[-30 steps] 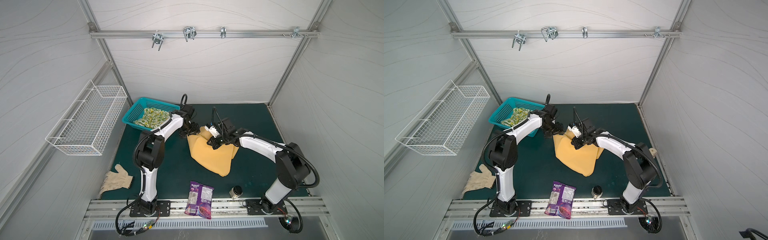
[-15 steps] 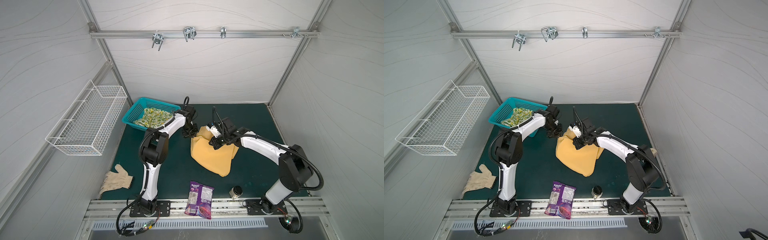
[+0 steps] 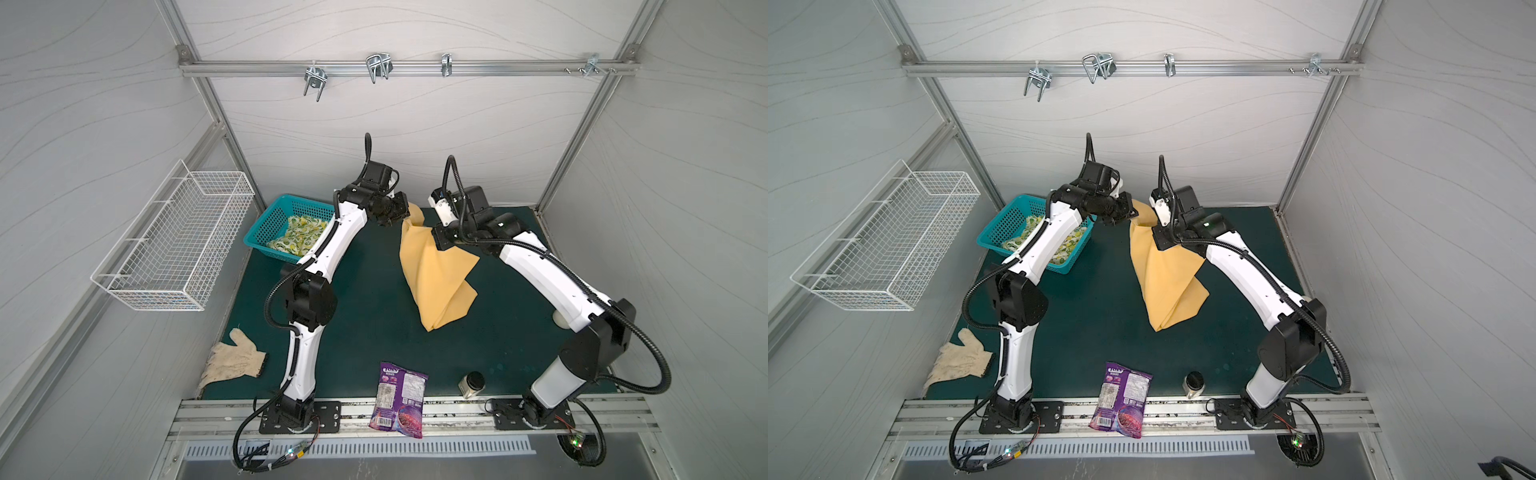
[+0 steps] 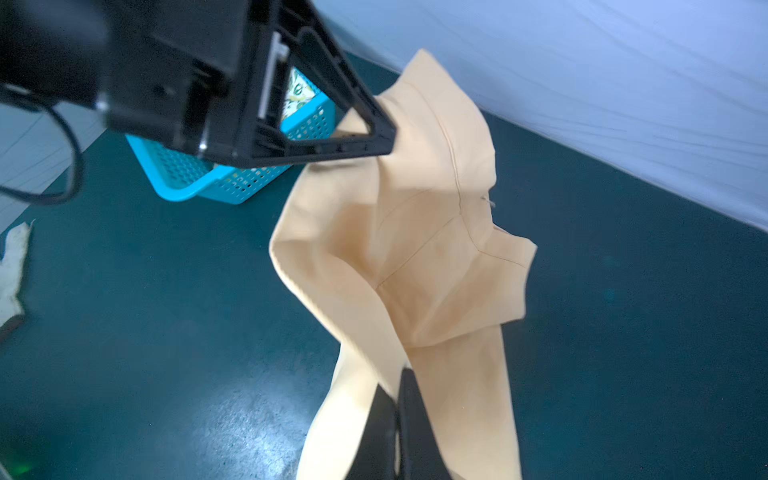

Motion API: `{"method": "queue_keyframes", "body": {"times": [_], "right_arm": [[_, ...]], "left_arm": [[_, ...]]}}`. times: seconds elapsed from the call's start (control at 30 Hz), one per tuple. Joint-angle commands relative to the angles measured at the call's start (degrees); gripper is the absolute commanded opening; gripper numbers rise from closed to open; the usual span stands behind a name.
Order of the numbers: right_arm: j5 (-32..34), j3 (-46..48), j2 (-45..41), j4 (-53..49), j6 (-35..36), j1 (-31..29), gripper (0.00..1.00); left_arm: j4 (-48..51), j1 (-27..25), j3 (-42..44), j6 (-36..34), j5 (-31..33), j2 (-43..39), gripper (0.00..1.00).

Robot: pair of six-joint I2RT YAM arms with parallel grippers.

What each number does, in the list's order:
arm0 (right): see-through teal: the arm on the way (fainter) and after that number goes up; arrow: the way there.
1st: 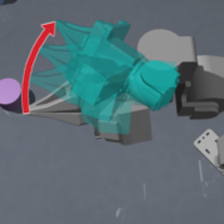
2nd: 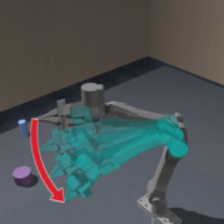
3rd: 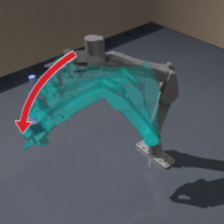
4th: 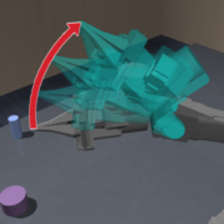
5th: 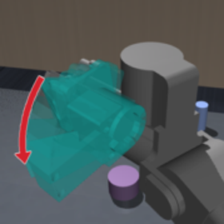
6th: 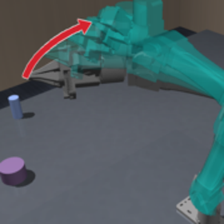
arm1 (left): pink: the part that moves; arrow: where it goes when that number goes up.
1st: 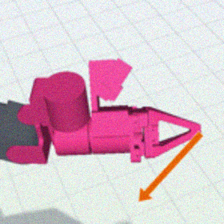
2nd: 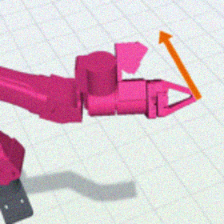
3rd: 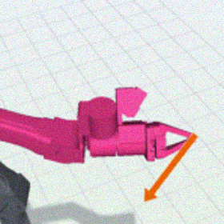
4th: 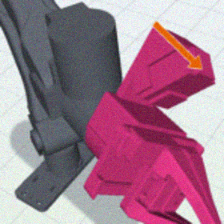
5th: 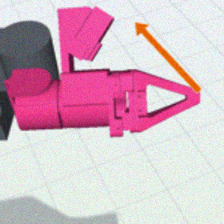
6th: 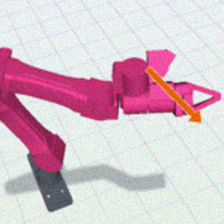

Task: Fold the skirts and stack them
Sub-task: 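Lift the yellow skirt with both grippers, raising it off the table, then lay the yellow skirt flat by pulling it toward the robot with both grippers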

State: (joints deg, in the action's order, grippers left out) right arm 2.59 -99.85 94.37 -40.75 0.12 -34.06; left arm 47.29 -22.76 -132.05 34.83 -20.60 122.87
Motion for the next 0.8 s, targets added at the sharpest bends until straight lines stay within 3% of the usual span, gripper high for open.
{"method": "queue_keyframes", "body": {"times": [0.0, 0.13, 0.27, 0.47, 0.77], "right_arm": [[5.7, -6.8, 0.7, -7.1, 3.4, 0.2, 0.0], [15.9, -13.8, 0.6, -11.2, 7.1, -2.8, 0.0], [21.0, -13.7, -0.6, -13.7, 6.8, -6.9, 0.0], [20.9, -1.4, -3.7, -16.2, -4.8, -13.6, 0.0], [16.5, 12.5, -2.0, -15.6, -21.0, -26.8, 0.0]], "left_arm": [[-6.3, -0.1, -0.5, 2.9, -0.2, -3.5, 0.0], [-19.8, 0.0, 16.1, 6.0, 2.7, -14.9, 0.0], [-33.1, 0.6, 37.3, 8.8, 6.9, -26.5, 0.0], [-40.8, 1.9, 60.6, 10.4, 10.9, -36.5, 0.0], [-48.3, 4.6, 84.5, 14.0, 13.7, -39.9, 0.0]]}}
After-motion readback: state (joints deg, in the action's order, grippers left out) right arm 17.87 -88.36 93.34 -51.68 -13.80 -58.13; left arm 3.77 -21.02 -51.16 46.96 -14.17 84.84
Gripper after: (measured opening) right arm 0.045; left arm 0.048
